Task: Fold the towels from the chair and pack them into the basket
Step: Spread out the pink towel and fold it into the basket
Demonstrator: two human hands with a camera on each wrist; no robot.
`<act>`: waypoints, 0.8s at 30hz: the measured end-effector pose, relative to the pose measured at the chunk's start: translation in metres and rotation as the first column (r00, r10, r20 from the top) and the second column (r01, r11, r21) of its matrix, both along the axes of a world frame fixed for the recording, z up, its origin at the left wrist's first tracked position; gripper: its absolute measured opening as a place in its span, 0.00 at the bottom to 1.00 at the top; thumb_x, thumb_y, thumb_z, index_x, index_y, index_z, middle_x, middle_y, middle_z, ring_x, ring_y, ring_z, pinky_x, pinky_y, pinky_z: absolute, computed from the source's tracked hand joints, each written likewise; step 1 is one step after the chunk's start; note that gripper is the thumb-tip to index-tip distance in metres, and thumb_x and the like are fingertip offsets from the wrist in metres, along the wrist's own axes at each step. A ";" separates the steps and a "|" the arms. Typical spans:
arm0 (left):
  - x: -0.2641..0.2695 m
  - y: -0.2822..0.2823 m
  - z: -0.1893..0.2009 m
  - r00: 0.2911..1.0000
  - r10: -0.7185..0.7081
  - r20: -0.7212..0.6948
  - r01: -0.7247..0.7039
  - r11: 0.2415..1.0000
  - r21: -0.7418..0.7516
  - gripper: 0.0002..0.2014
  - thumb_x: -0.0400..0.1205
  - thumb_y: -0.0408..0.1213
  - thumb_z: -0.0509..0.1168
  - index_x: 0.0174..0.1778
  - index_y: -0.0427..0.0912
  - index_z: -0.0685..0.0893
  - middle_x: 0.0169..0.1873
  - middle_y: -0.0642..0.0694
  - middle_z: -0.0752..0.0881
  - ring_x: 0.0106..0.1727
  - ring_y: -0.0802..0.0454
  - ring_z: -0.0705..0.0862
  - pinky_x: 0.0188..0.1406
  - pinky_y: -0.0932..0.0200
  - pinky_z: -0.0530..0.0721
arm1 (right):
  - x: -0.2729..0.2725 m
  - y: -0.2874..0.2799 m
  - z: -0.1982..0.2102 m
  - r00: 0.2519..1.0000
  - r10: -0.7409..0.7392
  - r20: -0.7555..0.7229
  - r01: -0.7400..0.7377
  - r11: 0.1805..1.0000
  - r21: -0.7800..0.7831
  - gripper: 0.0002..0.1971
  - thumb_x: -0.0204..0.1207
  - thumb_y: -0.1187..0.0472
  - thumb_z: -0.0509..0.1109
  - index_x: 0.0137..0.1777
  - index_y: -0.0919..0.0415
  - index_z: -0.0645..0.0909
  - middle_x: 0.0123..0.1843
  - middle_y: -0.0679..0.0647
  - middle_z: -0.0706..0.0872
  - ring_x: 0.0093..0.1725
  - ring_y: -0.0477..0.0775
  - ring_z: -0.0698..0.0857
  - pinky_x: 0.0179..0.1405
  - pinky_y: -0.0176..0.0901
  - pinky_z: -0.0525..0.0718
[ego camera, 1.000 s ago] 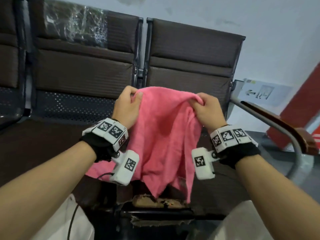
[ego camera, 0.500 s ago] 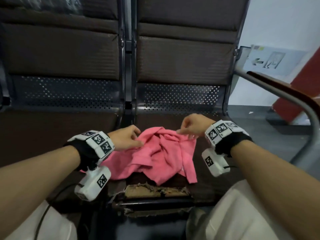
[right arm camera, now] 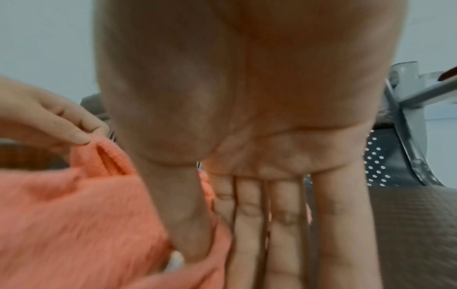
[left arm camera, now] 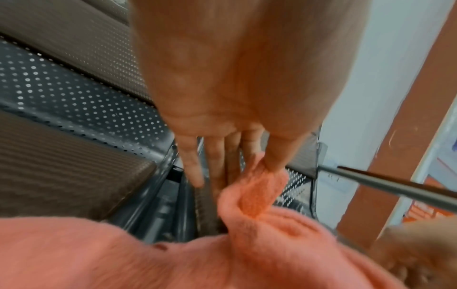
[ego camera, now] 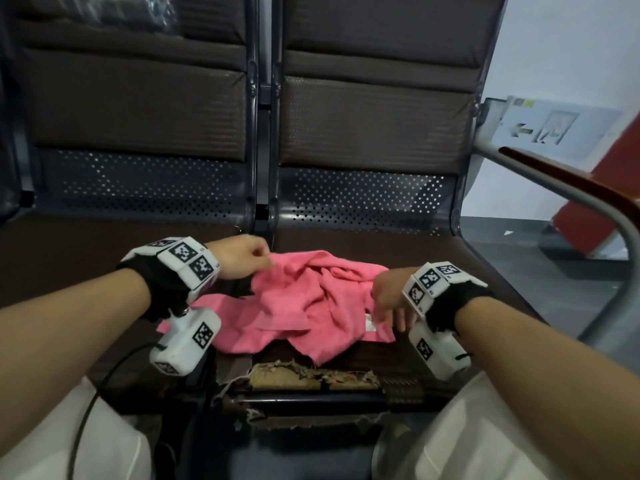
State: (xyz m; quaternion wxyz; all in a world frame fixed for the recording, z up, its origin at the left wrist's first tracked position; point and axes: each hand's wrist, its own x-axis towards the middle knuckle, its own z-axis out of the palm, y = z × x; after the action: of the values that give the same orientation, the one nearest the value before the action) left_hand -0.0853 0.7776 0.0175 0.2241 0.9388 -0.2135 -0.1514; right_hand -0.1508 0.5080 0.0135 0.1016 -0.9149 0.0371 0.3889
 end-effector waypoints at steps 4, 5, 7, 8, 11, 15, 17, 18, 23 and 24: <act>0.001 -0.008 0.020 0.997 0.077 0.002 -0.069 0.909 -0.411 0.09 0.83 0.40 0.63 0.36 0.46 0.76 0.37 0.43 0.81 0.41 0.50 0.77 0.52 0.43 0.81 | 0.011 0.003 0.021 0.917 -0.139 0.373 0.098 0.987 0.128 0.07 0.71 0.68 0.65 0.36 0.68 0.84 0.31 0.62 0.89 0.26 0.58 0.88 0.26 0.45 0.88; -0.001 -0.010 0.025 0.997 0.075 0.012 -0.061 0.883 -0.465 0.09 0.83 0.39 0.63 0.37 0.46 0.76 0.38 0.42 0.81 0.41 0.49 0.77 0.50 0.42 0.81 | 0.013 0.005 0.027 0.879 -0.133 0.458 0.088 0.989 0.118 0.08 0.74 0.67 0.65 0.35 0.64 0.83 0.31 0.60 0.88 0.25 0.56 0.87 0.22 0.41 0.87; -0.004 -0.017 0.032 0.998 0.056 0.006 -0.043 0.824 -0.565 0.07 0.84 0.37 0.62 0.39 0.45 0.76 0.36 0.43 0.81 0.37 0.51 0.78 0.39 0.50 0.80 | 0.019 0.010 0.037 0.798 -0.075 0.598 0.049 0.997 0.060 0.09 0.78 0.62 0.64 0.40 0.59 0.84 0.39 0.57 0.88 0.31 0.54 0.88 0.27 0.38 0.86; -0.005 -0.020 0.034 0.999 0.048 0.012 -0.031 0.801 -0.598 0.06 0.84 0.37 0.62 0.40 0.45 0.77 0.34 0.46 0.81 0.34 0.55 0.78 0.34 0.57 0.78 | 0.023 0.013 0.041 0.751 -0.040 0.659 0.029 0.999 0.028 0.10 0.78 0.62 0.63 0.48 0.58 0.87 0.45 0.59 0.89 0.40 0.57 0.89 0.36 0.40 0.85; -0.011 -0.027 0.043 0.997 0.004 0.083 0.049 0.778 -0.626 0.03 0.83 0.34 0.63 0.45 0.40 0.81 0.33 0.51 0.81 0.30 0.64 0.76 0.33 0.71 0.75 | 0.033 0.021 0.049 0.623 -0.103 0.775 0.001 0.991 0.130 0.13 0.80 0.63 0.64 0.61 0.58 0.83 0.55 0.57 0.87 0.53 0.56 0.85 0.45 0.37 0.80; -0.016 -0.019 0.056 0.997 -0.052 0.063 0.081 0.724 -0.686 0.07 0.82 0.32 0.64 0.51 0.33 0.84 0.31 0.56 0.84 0.29 0.69 0.80 0.32 0.77 0.77 | 0.031 0.044 0.049 0.687 -0.261 0.678 -0.193 0.834 0.517 0.21 0.81 0.67 0.64 0.72 0.54 0.73 0.39 0.44 0.81 0.32 0.36 0.80 0.32 0.30 0.75; -0.018 -0.014 0.059 0.996 -0.089 0.007 0.068 0.705 -0.706 0.07 0.81 0.32 0.65 0.51 0.33 0.85 0.32 0.55 0.86 0.31 0.68 0.82 0.34 0.75 0.79 | 0.024 0.058 0.046 0.770 -0.219 0.599 -0.286 0.721 0.631 0.23 0.81 0.72 0.63 0.73 0.52 0.71 0.41 0.41 0.82 0.29 0.33 0.83 0.30 0.26 0.77; -0.020 -0.013 0.060 0.994 -0.113 -0.011 0.073 0.711 -0.699 0.06 0.81 0.31 0.66 0.50 0.35 0.85 0.32 0.55 0.87 0.32 0.67 0.83 0.34 0.75 0.80 | 0.022 0.063 0.044 0.788 -0.170 0.591 -0.321 0.706 0.631 0.22 0.81 0.73 0.63 0.71 0.52 0.73 0.43 0.42 0.84 0.32 0.32 0.84 0.33 0.26 0.79; -0.021 -0.007 0.054 0.989 -0.119 -0.084 0.030 0.730 -0.682 0.05 0.77 0.33 0.70 0.47 0.39 0.87 0.35 0.51 0.89 0.37 0.62 0.85 0.37 0.72 0.82 | 0.025 0.070 0.047 0.769 -0.187 0.611 -0.284 0.756 0.589 0.11 0.79 0.72 0.64 0.49 0.58 0.86 0.47 0.64 0.89 0.42 0.54 0.84 0.46 0.51 0.83; -0.020 -0.004 0.051 0.985 -0.124 -0.119 0.011 0.736 -0.677 0.05 0.76 0.33 0.70 0.47 0.40 0.87 0.36 0.50 0.89 0.37 0.60 0.85 0.37 0.69 0.83 | 0.027 0.069 0.047 0.766 -0.279 0.580 -0.227 0.726 0.649 0.12 0.79 0.73 0.64 0.44 0.57 0.85 0.43 0.65 0.87 0.38 0.56 0.83 0.40 0.51 0.83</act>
State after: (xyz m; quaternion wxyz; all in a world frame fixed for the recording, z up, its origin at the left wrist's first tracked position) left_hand -0.1058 0.7734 0.0686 0.5586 0.7710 -0.2694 -0.1450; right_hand -0.1236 0.5768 0.0603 0.4446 -0.8851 -0.1326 0.0352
